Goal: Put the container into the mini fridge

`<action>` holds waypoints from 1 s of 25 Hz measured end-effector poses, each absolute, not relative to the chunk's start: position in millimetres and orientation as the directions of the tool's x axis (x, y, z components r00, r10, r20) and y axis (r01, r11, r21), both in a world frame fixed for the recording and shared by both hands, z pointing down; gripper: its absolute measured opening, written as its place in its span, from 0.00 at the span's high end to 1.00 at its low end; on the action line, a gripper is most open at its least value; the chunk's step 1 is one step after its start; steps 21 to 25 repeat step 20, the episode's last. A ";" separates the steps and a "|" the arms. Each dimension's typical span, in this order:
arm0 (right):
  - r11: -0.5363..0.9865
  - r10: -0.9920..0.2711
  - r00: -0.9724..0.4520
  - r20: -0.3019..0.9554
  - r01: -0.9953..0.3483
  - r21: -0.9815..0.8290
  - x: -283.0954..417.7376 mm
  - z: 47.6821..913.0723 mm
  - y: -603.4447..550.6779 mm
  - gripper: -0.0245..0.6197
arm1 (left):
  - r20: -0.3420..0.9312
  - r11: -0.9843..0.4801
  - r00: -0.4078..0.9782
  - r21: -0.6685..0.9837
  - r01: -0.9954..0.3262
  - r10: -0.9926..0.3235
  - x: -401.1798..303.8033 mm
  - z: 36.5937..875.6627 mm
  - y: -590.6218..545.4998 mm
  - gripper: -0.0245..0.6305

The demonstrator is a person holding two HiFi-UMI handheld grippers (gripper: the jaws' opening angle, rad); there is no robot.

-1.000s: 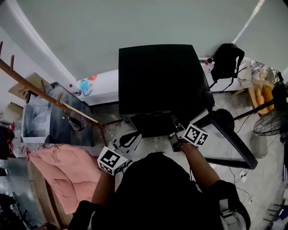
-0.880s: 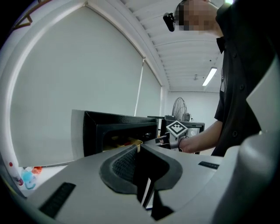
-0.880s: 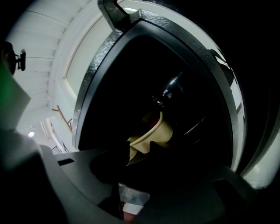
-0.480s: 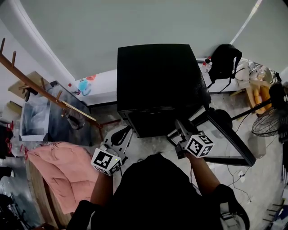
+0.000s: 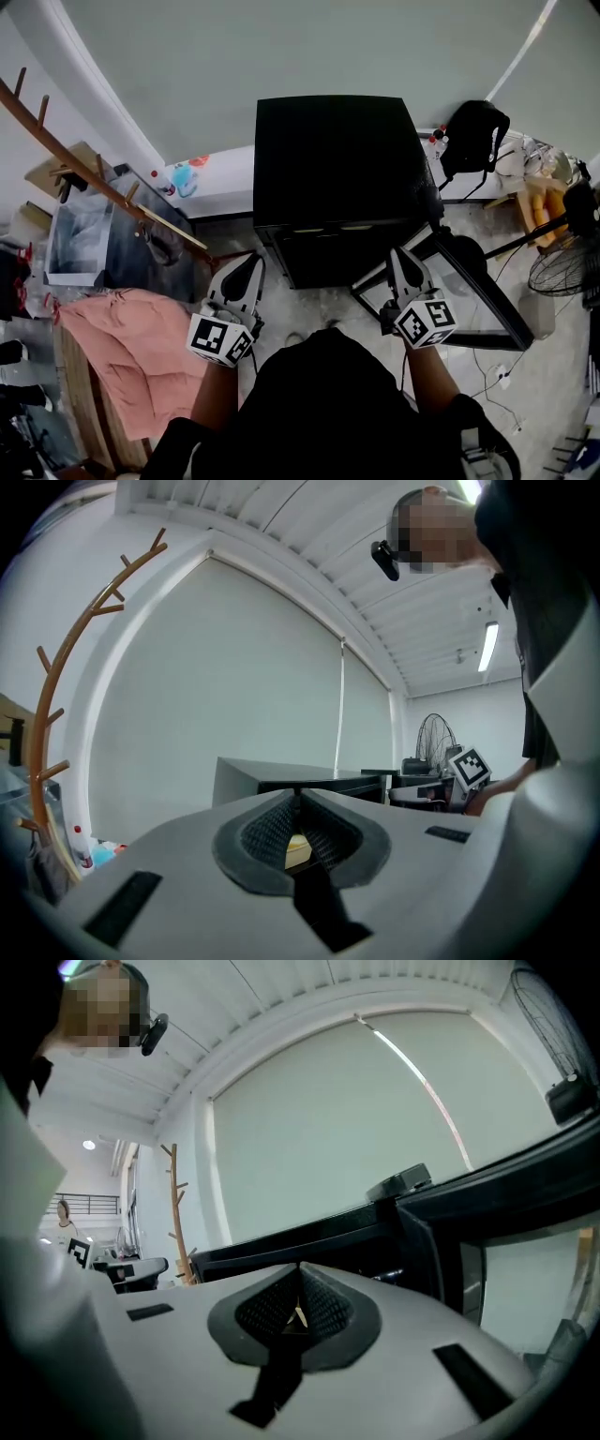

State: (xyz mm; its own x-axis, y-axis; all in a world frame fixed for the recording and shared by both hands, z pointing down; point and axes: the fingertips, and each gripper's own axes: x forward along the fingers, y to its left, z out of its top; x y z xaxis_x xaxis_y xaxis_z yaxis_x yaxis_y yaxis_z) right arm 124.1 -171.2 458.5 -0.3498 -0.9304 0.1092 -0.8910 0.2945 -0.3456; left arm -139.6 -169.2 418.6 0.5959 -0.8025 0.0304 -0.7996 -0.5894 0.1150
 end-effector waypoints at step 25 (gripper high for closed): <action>0.346 -0.907 -0.410 0.098 -0.857 -0.382 95.4 455.6 -179.1 0.91 | 0.033 -0.555 0.568 0.171 -0.814 -0.823 -151.8 424.7 -164.2 0.91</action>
